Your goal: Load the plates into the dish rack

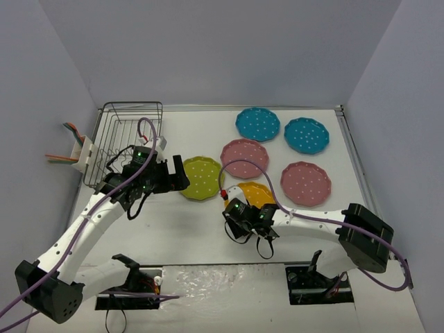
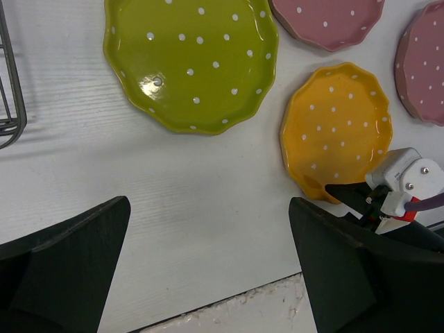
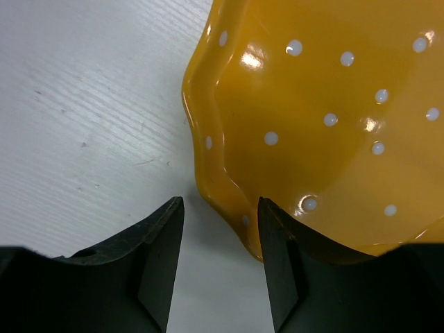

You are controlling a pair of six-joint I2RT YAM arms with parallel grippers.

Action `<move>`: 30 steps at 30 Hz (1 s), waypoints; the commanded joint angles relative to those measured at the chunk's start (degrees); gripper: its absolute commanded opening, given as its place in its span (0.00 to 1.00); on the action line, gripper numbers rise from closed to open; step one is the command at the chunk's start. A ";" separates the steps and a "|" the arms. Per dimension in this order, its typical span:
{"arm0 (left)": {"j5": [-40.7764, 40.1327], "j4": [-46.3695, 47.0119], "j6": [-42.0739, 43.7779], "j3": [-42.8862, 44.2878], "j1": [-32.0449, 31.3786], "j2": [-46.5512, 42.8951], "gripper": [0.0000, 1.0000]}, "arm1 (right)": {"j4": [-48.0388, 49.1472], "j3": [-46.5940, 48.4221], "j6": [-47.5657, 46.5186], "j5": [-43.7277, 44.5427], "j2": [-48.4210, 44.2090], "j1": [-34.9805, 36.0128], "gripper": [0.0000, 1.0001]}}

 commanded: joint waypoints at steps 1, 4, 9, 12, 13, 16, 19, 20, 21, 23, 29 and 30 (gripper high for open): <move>-0.32 3.78 -1.68 -0.55 -0.50 -0.08 0.97 | -1.80 1.89 1.67 3.51 1.82 0.53 0.42; 0.58 4.13 -2.83 -1.66 -0.85 -0.27 0.97 | -2.29 2.18 1.29 3.48 3.12 0.96 0.40; 1.90 7.74 -5.76 -5.08 -1.54 -1.41 0.97 | -2.64 2.24 2.66 3.43 3.65 1.73 0.28; 2.43 7.95 -5.96 -5.24 -1.79 -0.02 0.97 | -3.59 2.51 3.32 4.40 3.94 2.44 0.25; 2.23 7.55 -6.36 -5.04 -1.93 0.38 0.97 | -3.69 2.51 3.96 4.65 3.95 2.83 0.23; 2.32 8.70 -7.13 -5.83 -3.16 0.97 0.97 | -3.53 2.30 5.36 5.01 4.30 3.84 0.13; 2.20 10.81 -8.36 -6.81 -4.67 1.72 0.97 | -3.64 2.59 4.93 5.66 4.74 4.40 0.00; 2.19 11.14 -8.75 -7.11 -5.07 2.21 0.97 | -3.64 2.74 4.79 5.83 4.66 4.47 0.00; 2.31 12.01 -9.77 -7.47 -5.54 2.92 0.97 | -3.64 3.14 4.44 6.15 4.47 4.67 0.00; 2.30 13.23 -11.45 -7.93 -6.59 4.06 0.97 | -3.64 3.85 4.03 6.85 3.65 5.05 0.00; 2.14 16.48 -16.43 -7.69 -8.96 8.22 0.97 | -2.83 4.91 3.20 9.63 -1.92 5.37 0.00; 2.54 17.12 -16.97 -7.55 -9.14 9.25 0.97 | -2.39 4.95 2.98 9.86 -2.86 5.37 0.00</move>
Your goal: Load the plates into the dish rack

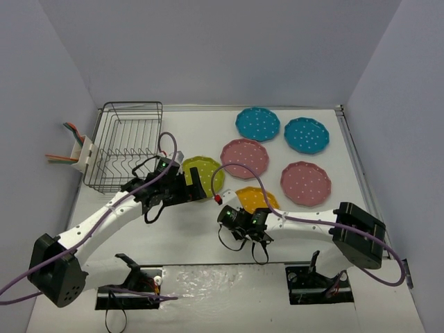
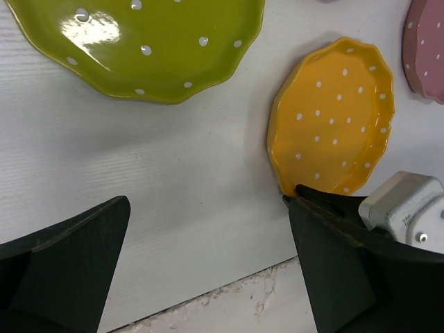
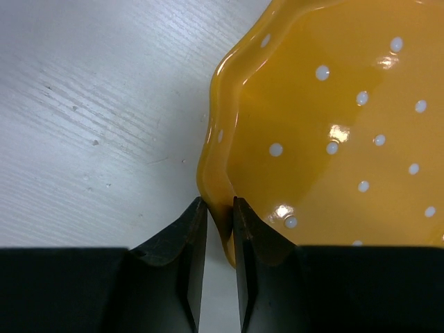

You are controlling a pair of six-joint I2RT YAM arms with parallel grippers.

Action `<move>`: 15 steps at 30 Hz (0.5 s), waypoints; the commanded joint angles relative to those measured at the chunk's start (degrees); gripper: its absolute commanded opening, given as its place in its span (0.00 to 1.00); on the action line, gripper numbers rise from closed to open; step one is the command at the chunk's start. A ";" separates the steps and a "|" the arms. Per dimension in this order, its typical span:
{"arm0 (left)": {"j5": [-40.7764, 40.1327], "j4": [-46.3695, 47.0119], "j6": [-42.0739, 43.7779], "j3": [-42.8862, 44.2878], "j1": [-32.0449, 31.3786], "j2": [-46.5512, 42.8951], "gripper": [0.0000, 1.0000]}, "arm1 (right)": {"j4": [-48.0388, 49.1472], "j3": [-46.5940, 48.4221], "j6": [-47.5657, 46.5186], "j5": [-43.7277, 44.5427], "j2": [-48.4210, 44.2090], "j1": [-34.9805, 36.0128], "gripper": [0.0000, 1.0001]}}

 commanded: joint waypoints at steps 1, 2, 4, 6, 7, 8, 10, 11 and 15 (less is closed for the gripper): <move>0.96 6.96 -5.30 1.87 -1.52 2.99 0.97 | 0.37 2.42 0.61 3.95 -6.97 0.43 0.00; 1.36 7.32 -5.69 2.37 -1.81 3.78 0.97 | 0.90 2.04 0.50 4.23 -8.57 0.43 0.00; 1.83 7.69 -6.14 3.38 -2.43 5.21 0.97 | 2.22 1.27 0.28 4.46 -11.12 0.43 0.00; 1.88 7.88 -6.61 4.88 -3.65 6.85 0.97 | 4.11 0.51 -0.44 4.33 -13.65 0.43 0.00; 2.00 8.02 -6.90 5.41 -4.16 7.50 0.97 | 4.82 0.22 -0.80 4.28 -14.36 0.41 0.00; 2.12 8.14 -7.22 5.90 -4.65 8.15 0.97 | 5.38 -0.10 -1.09 4.28 -14.89 0.37 0.00; 2.66 8.58 -7.93 7.38 -5.54 9.42 0.97 | 6.39 -0.48 -1.80 4.23 -16.03 0.35 0.00; 2.77 8.87 -8.58 7.90 -6.06 10.14 0.97 | 6.83 -0.71 -2.13 4.31 -16.34 0.35 0.00; 3.29 11.72 -11.59 9.90 -7.90 11.68 0.97 | 10.22 -2.05 -1.91 4.41 -17.63 0.35 0.00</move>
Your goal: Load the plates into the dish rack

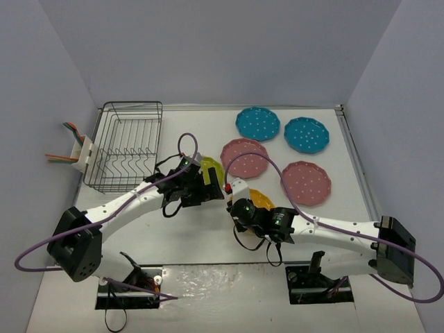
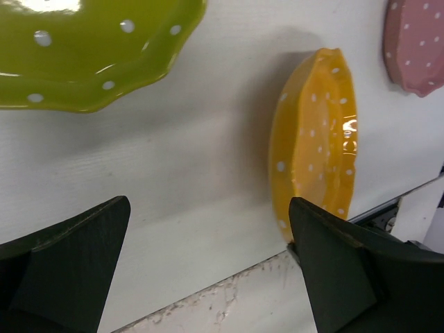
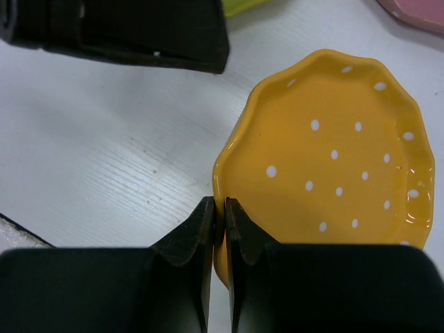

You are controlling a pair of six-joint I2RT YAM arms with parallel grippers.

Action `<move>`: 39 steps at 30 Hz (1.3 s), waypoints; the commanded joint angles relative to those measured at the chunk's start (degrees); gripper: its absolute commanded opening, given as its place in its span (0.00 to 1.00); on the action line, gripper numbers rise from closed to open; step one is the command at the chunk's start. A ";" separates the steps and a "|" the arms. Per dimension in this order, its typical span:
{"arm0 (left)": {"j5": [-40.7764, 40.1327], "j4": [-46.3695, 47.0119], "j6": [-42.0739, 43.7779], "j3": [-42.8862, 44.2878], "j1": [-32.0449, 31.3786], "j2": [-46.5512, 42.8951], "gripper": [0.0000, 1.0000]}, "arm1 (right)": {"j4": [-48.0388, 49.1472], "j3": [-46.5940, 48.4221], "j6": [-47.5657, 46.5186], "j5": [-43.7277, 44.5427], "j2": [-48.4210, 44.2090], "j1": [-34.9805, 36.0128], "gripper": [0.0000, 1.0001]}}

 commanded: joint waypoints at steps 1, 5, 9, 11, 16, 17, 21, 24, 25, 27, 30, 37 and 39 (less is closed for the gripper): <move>1.03 6.46 -4.72 5.74 -2.05 0.49 0.97 | 7.94 -1.19 -0.47 2.69 -2.69 0.34 0.00; 2.52 6.12 -5.71 7.41 -2.18 3.44 0.97 | 10.54 -3.08 -0.74 2.98 -3.53 0.34 0.00; 5.64 3.87 -6.67 9.39 -2.18 7.58 0.97 | 12.45 -4.40 -1.48 3.79 -4.91 0.32 0.00; 7.25 4.07 -7.77 9.30 -2.27 8.94 0.97 | 12.88 -4.82 -1.84 4.33 -5.62 0.34 0.00; 9.83 7.18 -11.16 8.40 -2.27 12.10 0.96 | 14.63 -5.97 -2.62 6.06 -8.57 0.34 0.00; 10.85 7.85 -11.65 8.63 -2.33 12.74 0.95 | 14.99 -6.26 -2.84 6.47 -8.95 0.34 0.00; 12.34 9.17 -12.21 10.13 -2.53 13.86 0.85 | 16.11 -7.26 -3.33 7.27 -10.31 0.34 0.00; 13.23 9.36 -12.47 11.33 -2.86 14.29 0.79 | 16.73 -7.68 -3.46 7.55 -10.52 0.34 0.00; 13.55 9.40 -12.75 11.73 -3.05 14.45 0.77 | 17.04 -7.92 -3.46 7.63 -10.64 0.34 0.00; 13.97 9.44 -13.20 12.35 -3.70 14.93 0.75 | 17.67 -8.33 -3.52 7.90 -10.95 0.34 0.00; 14.21 9.51 -13.75 12.70 -4.73 15.75 0.71 | 18.39 -9.28 -3.85 8.54 -11.33 0.34 0.00; 15.19 10.44 -14.95 12.51 -5.80 18.41 0.62 | 19.82 -10.26 -4.26 9.43 -11.83 0.34 0.00; 15.52 10.68 -15.05 12.42 -5.87 19.01 0.60 | 20.34 -10.53 -4.34 9.38 -12.16 0.34 0.00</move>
